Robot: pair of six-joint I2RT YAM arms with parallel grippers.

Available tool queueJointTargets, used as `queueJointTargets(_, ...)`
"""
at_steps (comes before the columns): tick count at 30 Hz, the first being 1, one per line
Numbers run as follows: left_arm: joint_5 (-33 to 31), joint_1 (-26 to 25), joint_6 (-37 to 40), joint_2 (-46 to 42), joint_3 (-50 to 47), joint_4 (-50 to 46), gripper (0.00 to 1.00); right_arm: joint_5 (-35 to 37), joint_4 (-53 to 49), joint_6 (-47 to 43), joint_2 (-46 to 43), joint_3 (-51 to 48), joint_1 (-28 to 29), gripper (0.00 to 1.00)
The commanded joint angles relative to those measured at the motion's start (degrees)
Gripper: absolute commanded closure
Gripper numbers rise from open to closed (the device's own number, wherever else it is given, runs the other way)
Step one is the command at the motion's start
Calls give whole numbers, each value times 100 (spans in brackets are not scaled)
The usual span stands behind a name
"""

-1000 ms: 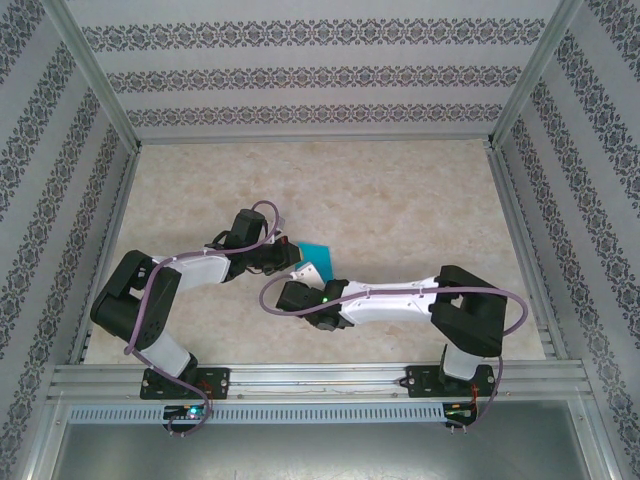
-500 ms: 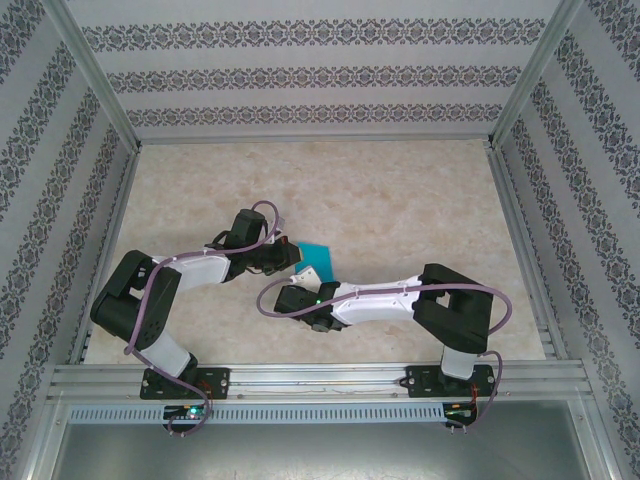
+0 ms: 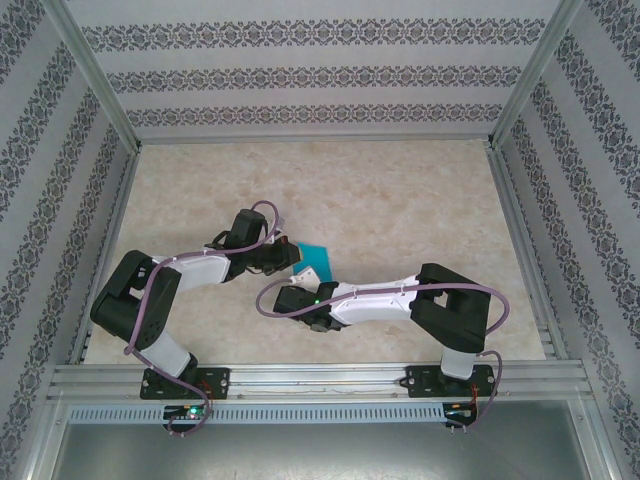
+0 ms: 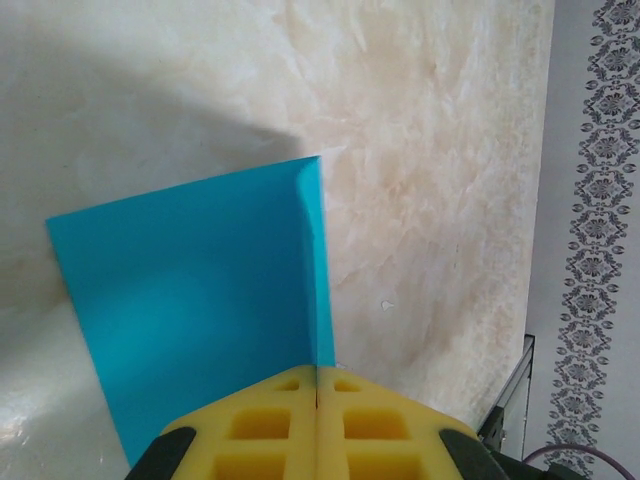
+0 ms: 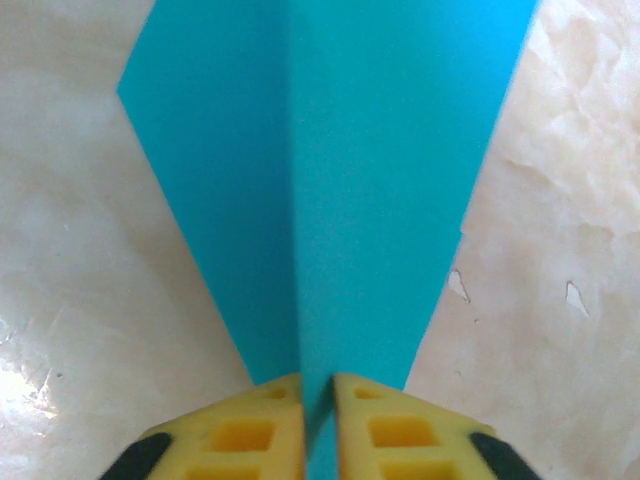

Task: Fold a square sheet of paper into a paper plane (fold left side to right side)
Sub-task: Fourth fold the wing at the center of the table.

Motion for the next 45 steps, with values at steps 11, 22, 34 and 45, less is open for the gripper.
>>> queueJointTargets(11,-164,433,475,-739,-114,-846,73,-524,293,-73,-412,-320,-158,100)
queueJointTargets(22,144,1135,1300,-1767,-519,-1873,71,-2797,1809,-372,-1166,-1185,-792,100)
queueJointTargets(34,658,1118,1255,-1919,-1110,-1643,72,-4725,3221,-149,-1374,-1943,-1585,100)
queueJointTargets(45,659,681,713,-1780,-1261,-934,67,-5869,4240,314,-1255,-2368,-2112,100)
